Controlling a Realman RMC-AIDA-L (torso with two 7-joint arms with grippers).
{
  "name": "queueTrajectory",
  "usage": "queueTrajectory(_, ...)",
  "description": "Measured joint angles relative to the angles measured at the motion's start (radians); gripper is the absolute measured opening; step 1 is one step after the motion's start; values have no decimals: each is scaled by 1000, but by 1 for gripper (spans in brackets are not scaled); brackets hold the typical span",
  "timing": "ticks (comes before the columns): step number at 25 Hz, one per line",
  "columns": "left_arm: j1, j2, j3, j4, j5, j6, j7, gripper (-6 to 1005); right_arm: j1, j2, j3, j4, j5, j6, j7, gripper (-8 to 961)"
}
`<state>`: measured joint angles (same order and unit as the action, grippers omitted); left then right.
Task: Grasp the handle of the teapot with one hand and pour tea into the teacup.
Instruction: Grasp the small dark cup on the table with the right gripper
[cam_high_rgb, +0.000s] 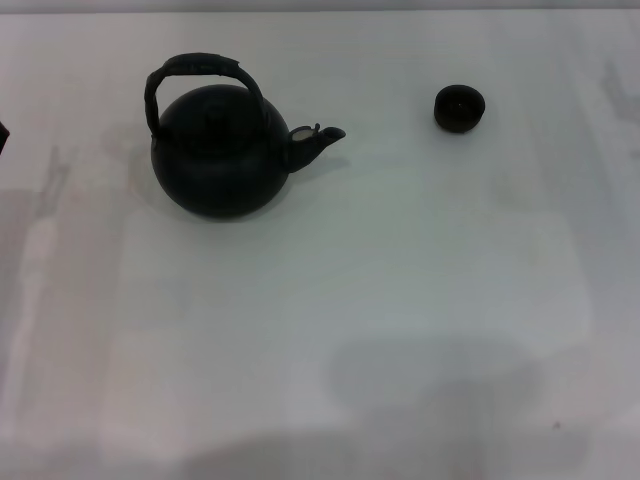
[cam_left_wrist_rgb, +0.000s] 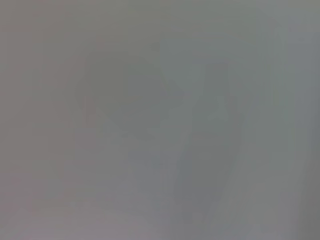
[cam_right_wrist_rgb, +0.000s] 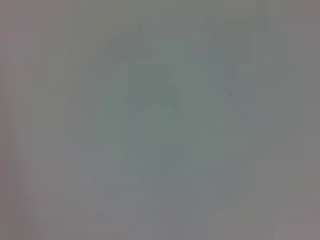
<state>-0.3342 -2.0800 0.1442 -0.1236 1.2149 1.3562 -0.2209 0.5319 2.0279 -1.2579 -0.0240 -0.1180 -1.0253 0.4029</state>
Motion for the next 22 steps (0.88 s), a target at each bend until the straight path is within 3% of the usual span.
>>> queueTrajectory(13,7,0,2,-4,1,40,0,848,7,0,-27,-4,-1,8,9,826)
queueTrajectory(17,7,1,2,-3,1,41,0,848,20,-6,-166,-55,-2,69,123,826)
queueTrajectory(22,7,2,6,-3,2,42,-2,847,29,-40,-417,-192,-3,101,307,825)
